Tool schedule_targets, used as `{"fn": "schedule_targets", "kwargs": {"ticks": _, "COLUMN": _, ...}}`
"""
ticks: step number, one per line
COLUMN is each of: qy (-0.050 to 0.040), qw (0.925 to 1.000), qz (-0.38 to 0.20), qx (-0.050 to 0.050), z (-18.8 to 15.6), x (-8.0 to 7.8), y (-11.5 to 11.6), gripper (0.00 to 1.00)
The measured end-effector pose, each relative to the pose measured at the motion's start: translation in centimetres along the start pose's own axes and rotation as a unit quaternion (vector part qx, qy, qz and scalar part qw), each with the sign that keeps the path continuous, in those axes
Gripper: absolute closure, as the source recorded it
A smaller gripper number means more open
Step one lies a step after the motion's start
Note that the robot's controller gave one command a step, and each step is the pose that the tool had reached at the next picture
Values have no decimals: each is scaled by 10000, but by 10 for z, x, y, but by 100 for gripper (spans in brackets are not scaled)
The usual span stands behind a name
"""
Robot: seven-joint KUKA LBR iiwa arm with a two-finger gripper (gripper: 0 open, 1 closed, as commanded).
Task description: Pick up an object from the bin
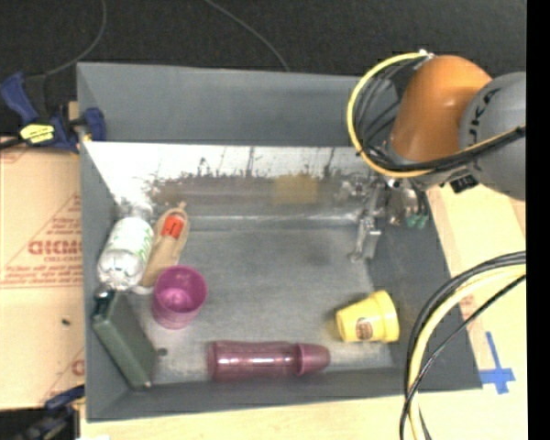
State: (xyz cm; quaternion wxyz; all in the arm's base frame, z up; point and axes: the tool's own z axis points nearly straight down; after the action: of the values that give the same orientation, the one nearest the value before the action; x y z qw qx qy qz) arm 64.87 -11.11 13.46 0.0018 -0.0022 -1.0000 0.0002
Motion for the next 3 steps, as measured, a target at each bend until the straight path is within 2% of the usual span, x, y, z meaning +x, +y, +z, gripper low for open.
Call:
{"fn": "schedule_targets", "kwargs": {"ticks": 1, "qy": -42, "qw": 10000, "qz": -12, "qx": 6, "z": -6, "x": -2, "y": 0, "gripper": 0}}
{"fn": "schedule_targets", "kwargs": {"ticks": 2, "qy": -20, "qw": 9969, "qz": 782, "qx": -2, "z": 6, "x": -2, "y": 62, "gripper": 0}}
{"fn": "schedule_targets", "kwargs": {"ticks": 3, "qy": -33, "qw": 9999, "qz": 135, "qx": 11, "z": -90, "x": 25, "y": -3, "gripper": 0}}
